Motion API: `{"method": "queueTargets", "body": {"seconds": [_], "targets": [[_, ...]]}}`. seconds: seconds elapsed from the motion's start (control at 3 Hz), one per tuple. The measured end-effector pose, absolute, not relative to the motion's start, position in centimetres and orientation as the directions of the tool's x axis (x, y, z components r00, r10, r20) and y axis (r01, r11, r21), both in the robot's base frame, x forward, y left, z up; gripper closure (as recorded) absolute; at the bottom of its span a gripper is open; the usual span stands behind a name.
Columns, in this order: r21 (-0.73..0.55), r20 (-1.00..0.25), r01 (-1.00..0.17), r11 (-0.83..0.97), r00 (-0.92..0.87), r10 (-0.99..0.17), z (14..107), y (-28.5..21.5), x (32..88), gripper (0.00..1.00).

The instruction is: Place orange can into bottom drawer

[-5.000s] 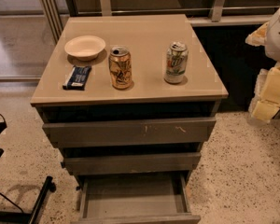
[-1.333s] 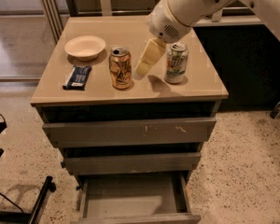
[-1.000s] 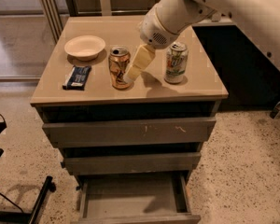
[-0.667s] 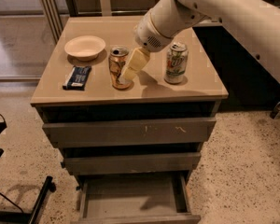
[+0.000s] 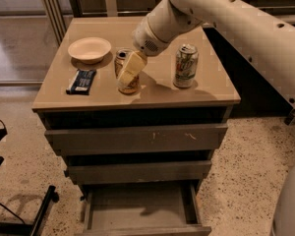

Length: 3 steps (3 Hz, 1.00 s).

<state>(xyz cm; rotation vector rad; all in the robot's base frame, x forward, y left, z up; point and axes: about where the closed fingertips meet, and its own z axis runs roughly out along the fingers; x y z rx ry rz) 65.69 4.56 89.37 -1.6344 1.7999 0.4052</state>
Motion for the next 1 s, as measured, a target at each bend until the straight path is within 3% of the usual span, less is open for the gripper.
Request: {"method": "queueTargets", "body": {"seconds": [0.33,1.0], "targets": [[-0.199,-0.653,-0.965,0.169,0.002,-0.757,89.25,4.76,65.84,0.12],[-0.199,-0.653,-0.965,0.169,0.002,-0.757,89.24,4.76,65.84,0.60]]}}
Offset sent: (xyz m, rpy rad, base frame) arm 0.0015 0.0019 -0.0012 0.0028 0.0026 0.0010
